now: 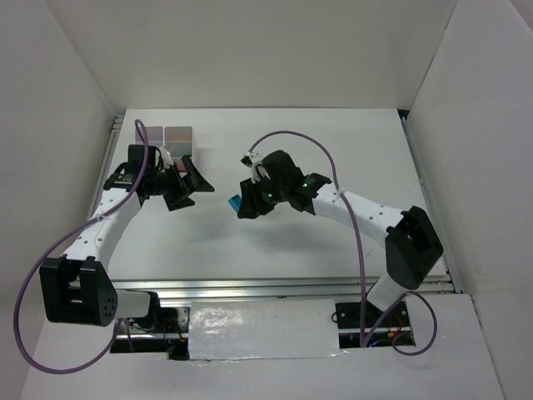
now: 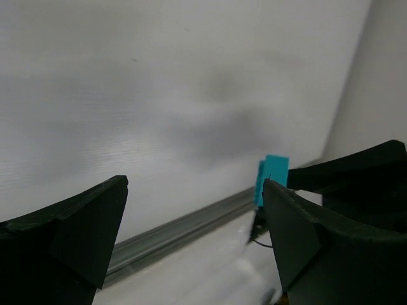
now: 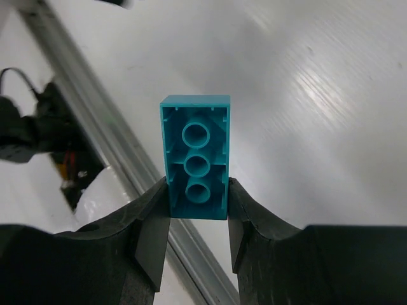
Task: Sort the legos into containers by color
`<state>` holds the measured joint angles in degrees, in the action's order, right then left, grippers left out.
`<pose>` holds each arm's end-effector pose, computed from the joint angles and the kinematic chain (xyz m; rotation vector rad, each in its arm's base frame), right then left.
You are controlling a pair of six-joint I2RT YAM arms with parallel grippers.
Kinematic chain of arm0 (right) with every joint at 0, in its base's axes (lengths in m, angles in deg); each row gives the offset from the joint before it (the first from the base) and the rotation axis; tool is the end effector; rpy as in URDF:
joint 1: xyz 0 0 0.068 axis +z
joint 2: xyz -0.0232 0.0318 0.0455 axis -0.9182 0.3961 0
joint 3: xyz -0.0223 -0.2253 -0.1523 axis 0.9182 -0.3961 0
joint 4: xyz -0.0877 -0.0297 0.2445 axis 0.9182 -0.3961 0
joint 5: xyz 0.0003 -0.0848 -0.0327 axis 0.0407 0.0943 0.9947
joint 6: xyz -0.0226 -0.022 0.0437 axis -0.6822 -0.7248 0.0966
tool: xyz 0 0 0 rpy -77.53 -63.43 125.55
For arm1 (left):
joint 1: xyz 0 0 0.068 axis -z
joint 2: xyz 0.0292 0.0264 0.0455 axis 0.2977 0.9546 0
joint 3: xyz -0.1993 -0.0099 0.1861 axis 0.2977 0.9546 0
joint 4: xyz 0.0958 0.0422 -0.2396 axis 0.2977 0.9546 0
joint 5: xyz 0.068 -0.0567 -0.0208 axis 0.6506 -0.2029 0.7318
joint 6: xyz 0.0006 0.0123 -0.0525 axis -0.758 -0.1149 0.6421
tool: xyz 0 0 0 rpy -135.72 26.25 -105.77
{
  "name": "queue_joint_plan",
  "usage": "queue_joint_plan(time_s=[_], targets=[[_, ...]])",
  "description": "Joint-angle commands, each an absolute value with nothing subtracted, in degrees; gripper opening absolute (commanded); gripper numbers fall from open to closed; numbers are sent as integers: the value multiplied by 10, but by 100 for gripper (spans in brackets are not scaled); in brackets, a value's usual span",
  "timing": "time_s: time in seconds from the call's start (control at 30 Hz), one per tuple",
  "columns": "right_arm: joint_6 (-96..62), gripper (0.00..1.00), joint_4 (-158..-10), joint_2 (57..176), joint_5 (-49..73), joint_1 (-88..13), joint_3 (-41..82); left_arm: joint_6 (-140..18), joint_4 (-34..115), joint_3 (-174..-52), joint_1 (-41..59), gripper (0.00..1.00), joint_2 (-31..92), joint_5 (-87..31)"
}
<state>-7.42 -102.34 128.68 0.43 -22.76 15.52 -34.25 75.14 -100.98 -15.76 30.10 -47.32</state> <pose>0.2554 0.2622 0.2668 -0.7518 2.3048 0.9069 0.2746 -0.0240 0.2871 -0.5385 2.4030 -0.8931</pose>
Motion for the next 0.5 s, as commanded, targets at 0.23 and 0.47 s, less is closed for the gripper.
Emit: queue_joint_plan(time_s=[0.23,0.47], targets=[[-171,0,-991,1221,-137,-225,151,-195,629,-988,-52,92,309,-665],[-182,0,-996,1205,-108,-226,136,-184,623,-980,-41,74,296,-666]])
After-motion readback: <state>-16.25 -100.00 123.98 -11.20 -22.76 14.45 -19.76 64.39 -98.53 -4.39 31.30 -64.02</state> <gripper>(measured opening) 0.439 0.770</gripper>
